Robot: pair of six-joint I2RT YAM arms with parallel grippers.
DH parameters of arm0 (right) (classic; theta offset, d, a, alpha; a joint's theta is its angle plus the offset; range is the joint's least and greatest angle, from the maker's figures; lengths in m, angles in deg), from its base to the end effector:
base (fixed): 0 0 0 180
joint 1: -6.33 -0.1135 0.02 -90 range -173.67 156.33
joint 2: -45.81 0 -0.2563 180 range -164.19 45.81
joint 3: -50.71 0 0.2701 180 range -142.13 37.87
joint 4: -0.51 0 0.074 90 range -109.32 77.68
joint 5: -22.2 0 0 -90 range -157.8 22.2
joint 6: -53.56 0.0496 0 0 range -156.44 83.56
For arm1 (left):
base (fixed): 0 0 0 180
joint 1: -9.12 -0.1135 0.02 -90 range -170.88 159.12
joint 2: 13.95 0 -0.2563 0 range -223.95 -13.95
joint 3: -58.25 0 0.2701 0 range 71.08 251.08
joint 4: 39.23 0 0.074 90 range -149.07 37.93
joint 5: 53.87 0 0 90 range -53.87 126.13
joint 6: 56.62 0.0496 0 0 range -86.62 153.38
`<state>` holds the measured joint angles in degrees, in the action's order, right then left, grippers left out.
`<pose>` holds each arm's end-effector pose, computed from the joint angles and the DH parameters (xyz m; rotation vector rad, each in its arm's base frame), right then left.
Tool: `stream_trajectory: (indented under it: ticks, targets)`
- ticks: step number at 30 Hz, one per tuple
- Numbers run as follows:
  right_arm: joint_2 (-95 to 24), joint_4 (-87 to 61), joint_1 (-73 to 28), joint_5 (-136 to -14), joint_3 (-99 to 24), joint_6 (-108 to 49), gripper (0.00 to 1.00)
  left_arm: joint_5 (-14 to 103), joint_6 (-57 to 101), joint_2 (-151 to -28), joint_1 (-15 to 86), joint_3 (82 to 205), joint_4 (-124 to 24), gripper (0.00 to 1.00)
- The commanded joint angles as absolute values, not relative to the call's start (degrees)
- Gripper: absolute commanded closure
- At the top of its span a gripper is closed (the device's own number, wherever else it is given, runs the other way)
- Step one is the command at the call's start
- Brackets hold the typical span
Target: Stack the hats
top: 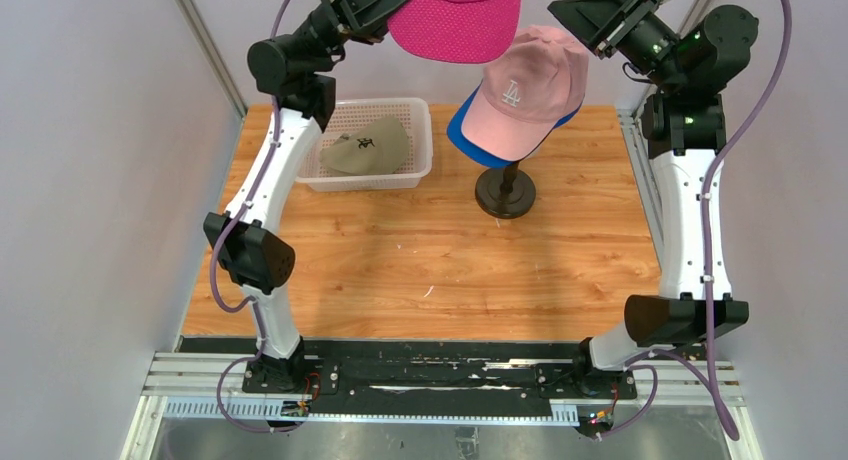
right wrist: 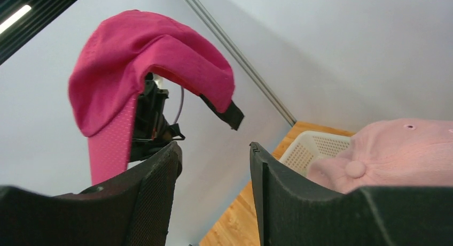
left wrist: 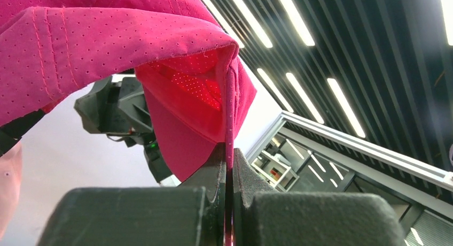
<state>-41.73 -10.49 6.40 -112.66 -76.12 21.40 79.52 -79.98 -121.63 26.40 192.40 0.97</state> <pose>0.3142 0.0346 0.5923 -0.1324 1.3291 1.2857 0.3558 -0.1464 0.5791 0.2701 1.0418 -2.2641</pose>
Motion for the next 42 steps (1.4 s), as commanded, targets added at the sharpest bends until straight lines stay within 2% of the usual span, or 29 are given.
stream_trajectory:
  ticks: [1, 10, 32, 42]
  targets:
    - [-39.0, -4.6, 8.0, -115.1, -74.1, 25.3, 0.49, 80.6, -77.1, -122.2, 27.5, 194.7, -2.0, 1.0]
    - [-39.5, 4.5, 8.0, -117.5, -71.1, 33.9, 0.51, 81.6, -77.4, -123.5, 27.8, 194.9, -3.3, 1.0]
    - [-40.5, 10.5, 7.5, -120.4, -68.7, 40.1, 0.55, 81.4, -77.6, -129.3, 31.3, 203.7, -5.2, 1.0]
    - [-40.7, 12.3, 7.4, -121.0, -68.4, 41.4, 0.62, 81.3, -77.0, -131.3, 32.9, 205.7, -6.4, 1.0]
